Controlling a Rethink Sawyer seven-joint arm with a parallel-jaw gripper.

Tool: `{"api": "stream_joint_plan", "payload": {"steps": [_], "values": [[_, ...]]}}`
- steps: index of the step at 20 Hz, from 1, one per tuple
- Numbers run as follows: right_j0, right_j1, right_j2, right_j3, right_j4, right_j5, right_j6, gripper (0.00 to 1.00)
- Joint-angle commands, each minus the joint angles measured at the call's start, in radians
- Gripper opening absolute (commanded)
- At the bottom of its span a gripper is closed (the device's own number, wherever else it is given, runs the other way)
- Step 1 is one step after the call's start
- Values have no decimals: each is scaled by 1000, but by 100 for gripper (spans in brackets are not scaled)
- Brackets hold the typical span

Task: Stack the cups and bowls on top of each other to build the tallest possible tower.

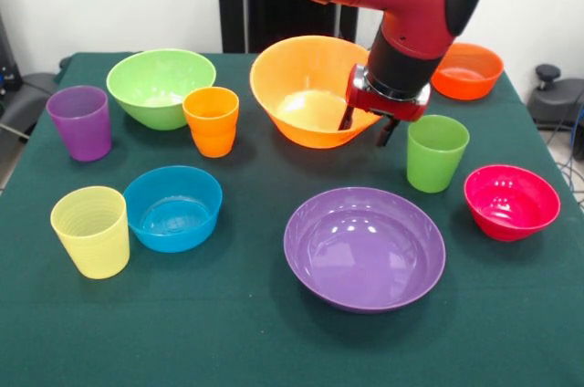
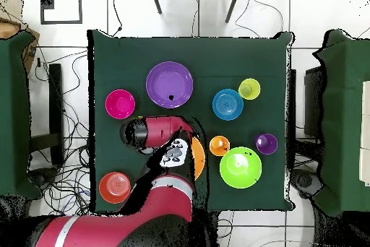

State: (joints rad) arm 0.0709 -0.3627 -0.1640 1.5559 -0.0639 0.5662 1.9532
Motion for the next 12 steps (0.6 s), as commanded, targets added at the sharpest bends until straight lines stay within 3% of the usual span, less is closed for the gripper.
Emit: {"api": "stream_joint_plan", "payload": {"steps": [1, 7, 12], "values": [[-9, 31, 122, -128, 44, 59, 77, 100], [-1, 37, 115, -124, 38, 32, 89, 100], [-8, 20, 130, -66, 22, -54, 86, 100]]}}
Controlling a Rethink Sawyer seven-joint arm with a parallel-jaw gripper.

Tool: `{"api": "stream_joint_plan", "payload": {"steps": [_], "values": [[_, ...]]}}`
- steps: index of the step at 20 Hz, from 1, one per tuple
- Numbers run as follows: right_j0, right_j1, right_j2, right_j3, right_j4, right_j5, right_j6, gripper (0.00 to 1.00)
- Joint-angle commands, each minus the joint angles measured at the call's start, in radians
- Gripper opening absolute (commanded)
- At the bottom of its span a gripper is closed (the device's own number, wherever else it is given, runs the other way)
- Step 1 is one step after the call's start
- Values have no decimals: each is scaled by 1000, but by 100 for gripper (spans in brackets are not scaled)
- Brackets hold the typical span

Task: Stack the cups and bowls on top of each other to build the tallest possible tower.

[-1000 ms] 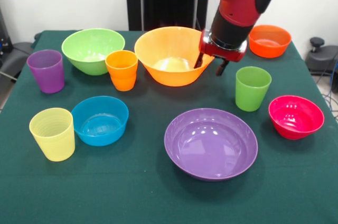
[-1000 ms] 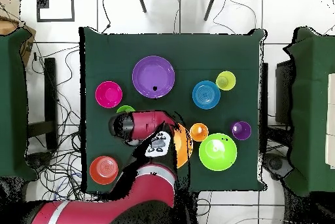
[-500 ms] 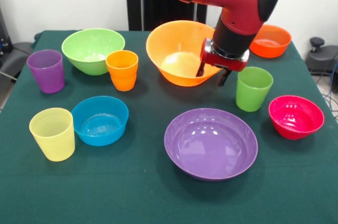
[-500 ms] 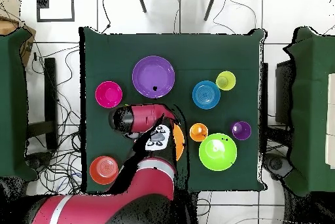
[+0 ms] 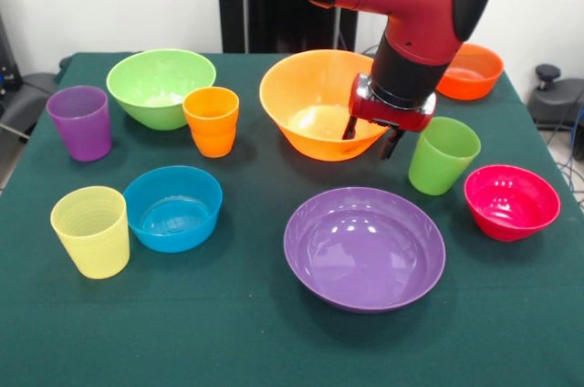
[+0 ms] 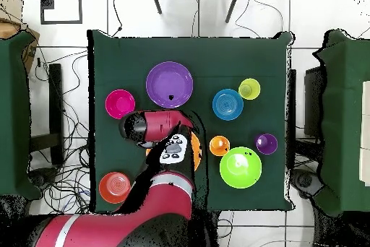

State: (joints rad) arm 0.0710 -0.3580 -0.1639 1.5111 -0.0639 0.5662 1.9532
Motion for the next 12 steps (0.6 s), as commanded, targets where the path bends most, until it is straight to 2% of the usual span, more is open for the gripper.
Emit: {"api": "stream_joint_plan", "payload": {"steps": [1, 5, 12], "values": [[-14, 8, 138, -2, 15, -76, 78, 100], [-36, -13, 160, 57, -8, -144, 57, 100], [-54, -17, 174, 67, -14, -159, 47, 100]]}}
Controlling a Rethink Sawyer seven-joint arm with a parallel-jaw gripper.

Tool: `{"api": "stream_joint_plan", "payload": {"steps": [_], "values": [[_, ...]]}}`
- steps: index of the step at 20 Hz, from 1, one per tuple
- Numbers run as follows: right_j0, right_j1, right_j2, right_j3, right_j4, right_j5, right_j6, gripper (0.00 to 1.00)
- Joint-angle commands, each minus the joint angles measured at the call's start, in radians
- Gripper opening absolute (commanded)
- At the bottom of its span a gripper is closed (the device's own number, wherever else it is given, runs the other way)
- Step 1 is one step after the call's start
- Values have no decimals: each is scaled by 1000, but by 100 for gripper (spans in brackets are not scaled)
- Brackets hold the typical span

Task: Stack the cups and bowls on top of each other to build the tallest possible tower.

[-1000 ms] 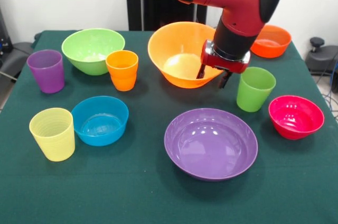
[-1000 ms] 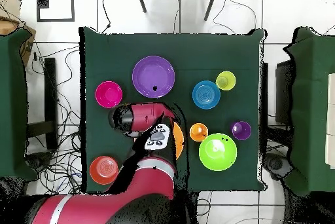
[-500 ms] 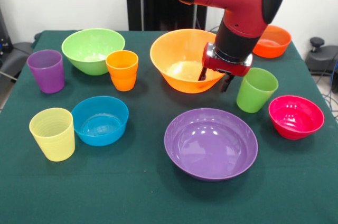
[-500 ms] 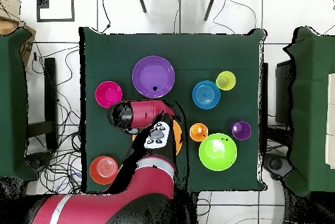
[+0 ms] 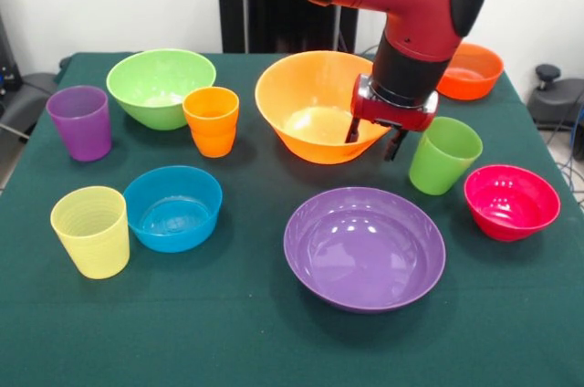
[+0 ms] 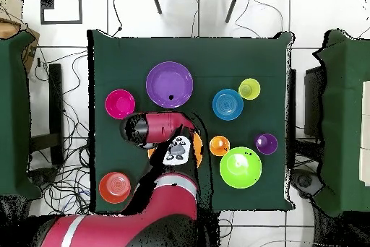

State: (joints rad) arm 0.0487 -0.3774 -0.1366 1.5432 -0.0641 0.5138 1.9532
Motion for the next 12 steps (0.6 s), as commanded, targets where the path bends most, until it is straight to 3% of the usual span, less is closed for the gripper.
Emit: {"api": "stream_joint_plan", "payload": {"steps": [1, 12], "values": [[-33, 3, 147, 33, -15, -107, 46, 100], [-31, -17, 147, 53, -28, -89, 39, 100]]}}
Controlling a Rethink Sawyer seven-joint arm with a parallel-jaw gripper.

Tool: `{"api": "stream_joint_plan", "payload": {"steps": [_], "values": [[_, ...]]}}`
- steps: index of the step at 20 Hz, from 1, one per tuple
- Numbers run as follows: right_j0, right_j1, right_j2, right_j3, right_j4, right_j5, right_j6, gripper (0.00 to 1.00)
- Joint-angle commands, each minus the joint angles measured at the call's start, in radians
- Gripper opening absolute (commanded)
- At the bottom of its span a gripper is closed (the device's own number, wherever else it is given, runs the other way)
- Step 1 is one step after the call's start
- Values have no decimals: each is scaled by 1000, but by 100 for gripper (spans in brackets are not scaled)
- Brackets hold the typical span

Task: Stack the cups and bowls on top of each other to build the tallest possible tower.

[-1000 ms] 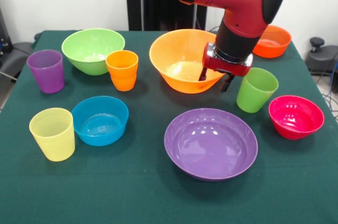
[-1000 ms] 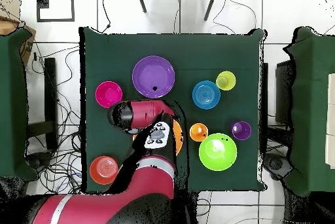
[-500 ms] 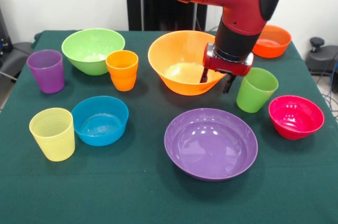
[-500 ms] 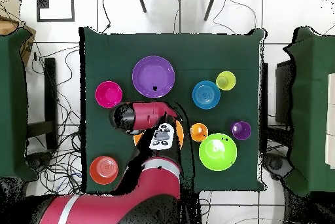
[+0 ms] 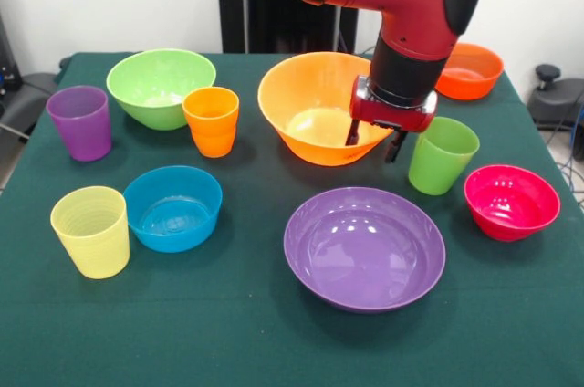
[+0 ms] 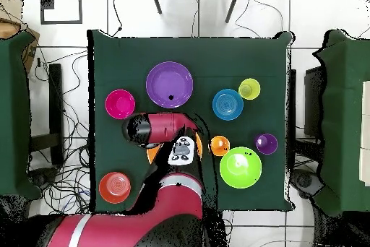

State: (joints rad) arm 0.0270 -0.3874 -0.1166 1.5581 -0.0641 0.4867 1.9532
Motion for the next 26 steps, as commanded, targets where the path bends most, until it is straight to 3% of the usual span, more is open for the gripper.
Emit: {"api": "stream_joint_plan", "payload": {"steps": [1, 13, 14, 26], "values": [[-8, -10, 126, 40, -28, -61, 40, 100], [-27, -22, 148, 52, -42, -49, 10, 100], [-27, -22, 149, 55, -43, -48, 9, 0], [-29, -22, 151, 47, -57, -27, -13, 0]]}}
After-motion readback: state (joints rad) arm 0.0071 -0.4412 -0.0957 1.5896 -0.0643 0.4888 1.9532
